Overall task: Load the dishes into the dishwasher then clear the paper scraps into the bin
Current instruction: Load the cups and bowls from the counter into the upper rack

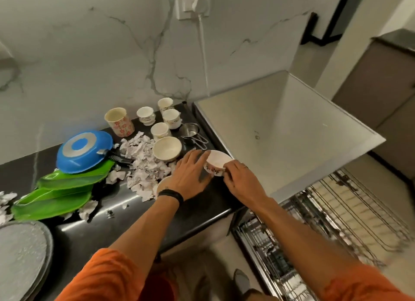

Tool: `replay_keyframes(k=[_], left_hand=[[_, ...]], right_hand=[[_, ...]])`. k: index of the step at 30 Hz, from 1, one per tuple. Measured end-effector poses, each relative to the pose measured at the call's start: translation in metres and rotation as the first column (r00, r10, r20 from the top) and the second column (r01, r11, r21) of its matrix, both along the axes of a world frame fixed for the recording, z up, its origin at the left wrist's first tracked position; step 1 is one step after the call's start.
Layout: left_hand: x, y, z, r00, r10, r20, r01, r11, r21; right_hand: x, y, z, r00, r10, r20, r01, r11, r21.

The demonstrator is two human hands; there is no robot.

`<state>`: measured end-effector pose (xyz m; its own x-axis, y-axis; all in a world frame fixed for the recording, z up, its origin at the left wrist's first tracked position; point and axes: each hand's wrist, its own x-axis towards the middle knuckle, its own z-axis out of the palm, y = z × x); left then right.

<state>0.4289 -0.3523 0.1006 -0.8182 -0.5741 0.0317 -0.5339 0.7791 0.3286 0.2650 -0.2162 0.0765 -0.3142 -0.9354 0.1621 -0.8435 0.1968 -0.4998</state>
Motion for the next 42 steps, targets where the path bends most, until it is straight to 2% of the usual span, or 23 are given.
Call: replay_keyframes(k=[5,9,12,18,22,26,29,32,37,39,42], left_hand=[[-0.056,0.021,-0.005,0.962,-0.251,-0.108,0.257,0.965,0.047],[-0.104,0.051,-0.005,0.905,-0.383,-0.185,0.409,0.903,0.129],[-0.144,0.080,-0.008,0.847,-0.476,-0.236,0.520,0.834,0.185],[-0.219,0.146,-0.027,0.720,-0.667,-0.192,0.692,0.674,0.258],[-0.266,0.195,-0.040,0.704,-0.694,-0.152,0.684,0.603,0.410],[-0.311,0.236,-0.060,0.716,-0.693,-0.088,0.624,0.579,0.525],[-0.341,0.264,-0.072,0.714,-0.699,-0.034,0.597,0.583,0.552],[-0.362,0.291,-0.088,0.728,-0.685,0.004,0.565,0.603,0.563],[-0.391,0.330,-0.117,0.776,-0.623,0.096,0.446,0.650,0.616],[-0.402,0.343,-0.131,0.779,-0.608,0.152,0.403,0.672,0.621],[-0.422,0.357,-0.156,0.770,-0.600,0.218,0.347,0.680,0.645]], right_hand=[[-0.023,0.056,0.009,0.975,-0.211,0.066,0.215,0.974,-0.070],[-0.041,0.102,0.015,0.916,-0.381,0.123,0.395,0.911,-0.120],[-0.057,0.140,0.014,0.855,-0.495,0.154,0.513,0.851,-0.109],[-0.086,0.221,-0.001,0.692,-0.679,0.245,0.707,0.705,-0.044],[-0.115,0.269,-0.012,0.604,-0.728,0.324,0.781,0.621,-0.062],[-0.150,0.311,-0.035,0.535,-0.766,0.357,0.827,0.562,-0.034],[-0.171,0.339,-0.057,0.517,-0.781,0.350,0.832,0.555,0.008],[-0.181,0.365,-0.078,0.533,-0.772,0.347,0.807,0.587,0.066],[-0.189,0.389,-0.107,0.576,-0.782,0.239,0.741,0.623,0.250],[-0.194,0.391,-0.119,0.563,-0.797,0.220,0.729,0.604,0.322],[-0.212,0.392,-0.135,0.492,-0.830,0.261,0.752,0.557,0.352]])
